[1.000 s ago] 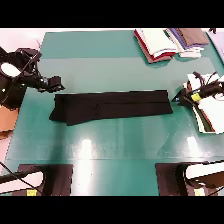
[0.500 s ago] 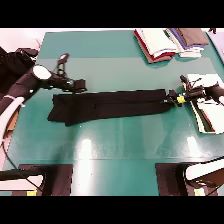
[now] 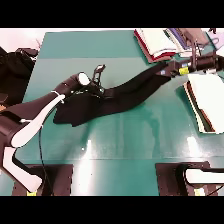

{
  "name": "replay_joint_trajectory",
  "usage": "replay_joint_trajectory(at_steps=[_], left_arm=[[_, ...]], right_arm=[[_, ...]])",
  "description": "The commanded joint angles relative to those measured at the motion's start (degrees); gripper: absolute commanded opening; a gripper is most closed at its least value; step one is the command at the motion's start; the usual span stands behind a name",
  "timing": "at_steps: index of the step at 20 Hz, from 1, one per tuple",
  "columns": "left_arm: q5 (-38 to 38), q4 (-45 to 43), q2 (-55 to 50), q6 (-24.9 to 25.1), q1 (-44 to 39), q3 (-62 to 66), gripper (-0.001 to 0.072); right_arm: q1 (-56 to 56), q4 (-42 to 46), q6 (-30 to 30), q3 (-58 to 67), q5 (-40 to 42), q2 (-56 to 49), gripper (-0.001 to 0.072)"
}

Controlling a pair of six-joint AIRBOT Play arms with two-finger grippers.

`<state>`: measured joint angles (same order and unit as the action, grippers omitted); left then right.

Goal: Fold the shirts.

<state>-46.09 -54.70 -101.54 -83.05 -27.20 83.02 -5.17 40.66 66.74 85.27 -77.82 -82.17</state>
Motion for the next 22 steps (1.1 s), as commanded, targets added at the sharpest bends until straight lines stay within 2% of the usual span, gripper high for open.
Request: replay_joint_trajectory(at_steps=[1,5,8,13,17,19,20,21,22], left_arm=[[-0.5,0.2,-3.3,-0.7,-1.3,1.7,0.0024],[-1.3,-0.4,-3.3,-1.0,-1.3,1.7,0.0024],[-5.4,-1.4,-3.0,-1.0,0.1,4.2,0.0024],[-11.9,-8.2,6.7,-1.2,9.0,9.5,0.0024],[-16.1,-15.0,20.0,-0.9,20.5,12.7,0.0024],[-15.7,-17.7,26.6,-0.9,25.5,13.2,0.0024],[-15.4,-18.4,29.2,-0.9,27.6,13.2,0.0024],[-15.4,-19.1,31.4,-0.9,29.6,13.2,0.0024],[-15.8,-19.1,32.9,-0.9,31.3,13.2,0.0024]], right_arm=[[6.6,-0.1,2.7,7.4,-0.7,1.6,0.0024],[12.0,-0.2,3.9,11.3,0.4,1.4,0.0025],[15.0,-0.2,4.0,13.8,0.5,0.4,0.0025],[24.0,-1.1,5.3,21.5,1.8,-5.9,0.0025],[36.8,-4.1,5.2,29.6,9.9,-15.7,0.0025],[44.3,-4.2,3.8,33.7,18.3,-21.8,0.0031],[47.7,-4.2,1.6,34.4,24.5,-24.4,0.0153],[50.3,-4.2,0.8,33.9,30.2,-25.9,0.0319],[52.2,-4.1,0.6,32.7,34.6,-26.6,0.0385]])
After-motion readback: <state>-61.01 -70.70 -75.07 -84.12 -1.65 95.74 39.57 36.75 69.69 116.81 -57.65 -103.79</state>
